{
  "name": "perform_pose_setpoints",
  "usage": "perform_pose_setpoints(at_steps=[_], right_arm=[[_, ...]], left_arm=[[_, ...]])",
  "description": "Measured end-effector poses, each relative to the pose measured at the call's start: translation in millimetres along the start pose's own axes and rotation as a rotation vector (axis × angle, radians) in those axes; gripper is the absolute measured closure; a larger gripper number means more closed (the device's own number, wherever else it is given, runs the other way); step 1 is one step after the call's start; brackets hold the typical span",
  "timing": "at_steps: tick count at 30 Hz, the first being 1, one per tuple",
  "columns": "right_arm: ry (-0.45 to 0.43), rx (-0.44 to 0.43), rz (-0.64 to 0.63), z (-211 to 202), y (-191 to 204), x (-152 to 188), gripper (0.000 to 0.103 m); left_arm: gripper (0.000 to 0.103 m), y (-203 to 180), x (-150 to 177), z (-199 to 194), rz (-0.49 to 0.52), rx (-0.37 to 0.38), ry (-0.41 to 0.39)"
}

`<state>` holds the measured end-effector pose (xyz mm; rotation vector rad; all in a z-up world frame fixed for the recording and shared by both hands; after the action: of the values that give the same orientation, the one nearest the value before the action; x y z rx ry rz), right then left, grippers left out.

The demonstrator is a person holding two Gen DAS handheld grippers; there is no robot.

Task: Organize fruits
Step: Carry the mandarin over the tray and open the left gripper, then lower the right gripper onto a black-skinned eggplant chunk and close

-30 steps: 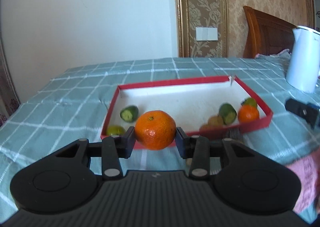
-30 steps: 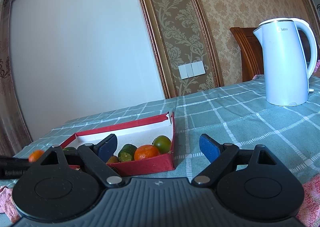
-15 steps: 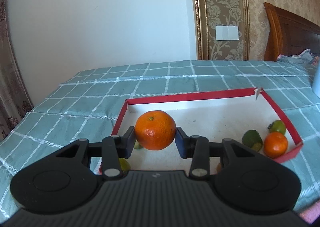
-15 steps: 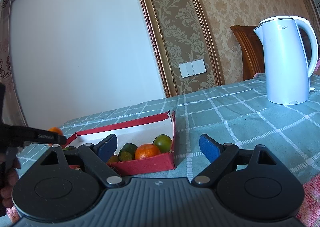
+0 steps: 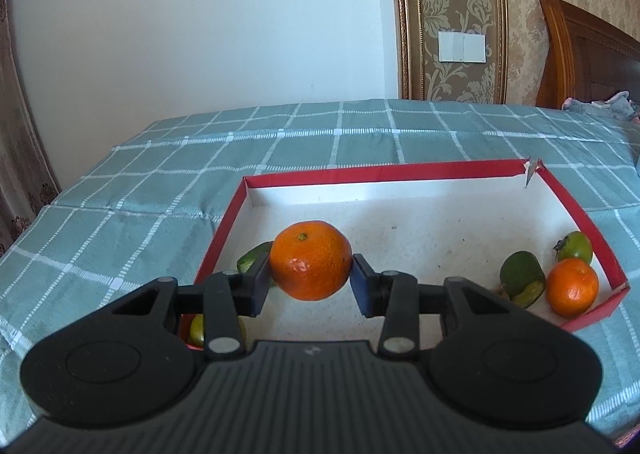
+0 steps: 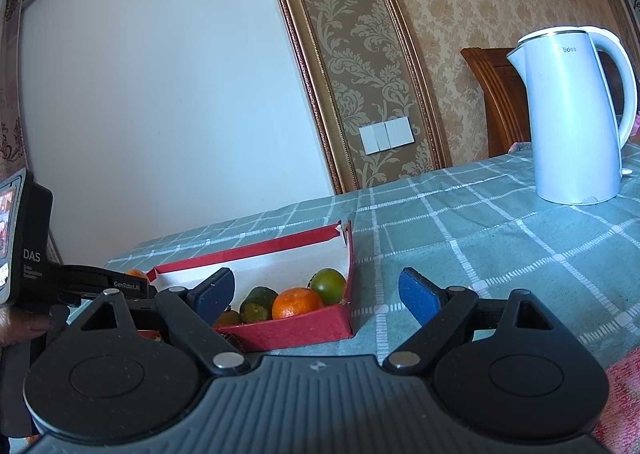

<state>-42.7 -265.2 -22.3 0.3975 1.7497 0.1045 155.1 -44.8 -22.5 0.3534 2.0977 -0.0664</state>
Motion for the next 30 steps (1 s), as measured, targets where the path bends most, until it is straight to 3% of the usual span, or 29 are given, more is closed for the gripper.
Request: perform_pose_setpoints(at_steps=[6,7,8,10,18,24,30], right_arm=[[0.000,0.001,0.001,0,-1,0,0.013],[0.001,0.001,0.002,0,-1,0,0.013],[0.001,0.001,0.003,1,-1,0,0.013],[0.000,0.004,0.006,0,-1,0,0.013],[-0.003,0.009,0.016,0,-1,0,0.013],[-0.009,-0.003,-0.002,-3,3,0,0.013],[0.081,-0.062,-0.131,7,33,12,0.013]], left_arm=[[0.062,0,4,2,0.001,-0.002,0.013],[0.056,0,4,2,0.004,-0.008,0.011],[0.035,1,4,0,0.006,-0.015,0.000],[0.013,5,2,-9,0.011,-0.040,-0.046],[0.008,43,9,-55,-0.026,-0.053,-0.121],[0.004,95,35,-82,-0.059,-0.135,-0.157],[0.004,126,64,-87,-0.072,-0.183,-0.143]])
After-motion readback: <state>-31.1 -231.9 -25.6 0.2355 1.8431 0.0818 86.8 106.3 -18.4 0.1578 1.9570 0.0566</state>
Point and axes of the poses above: each gripper's, at about its wrist camera, not at the fingertips, and z roughly the way its jaws point, y to its left, x to its underside, the point moved 10 cm from there along z, roughly the way its jaws point, and after that the axes turned 3 degrees about x, right-handed, at the moved point
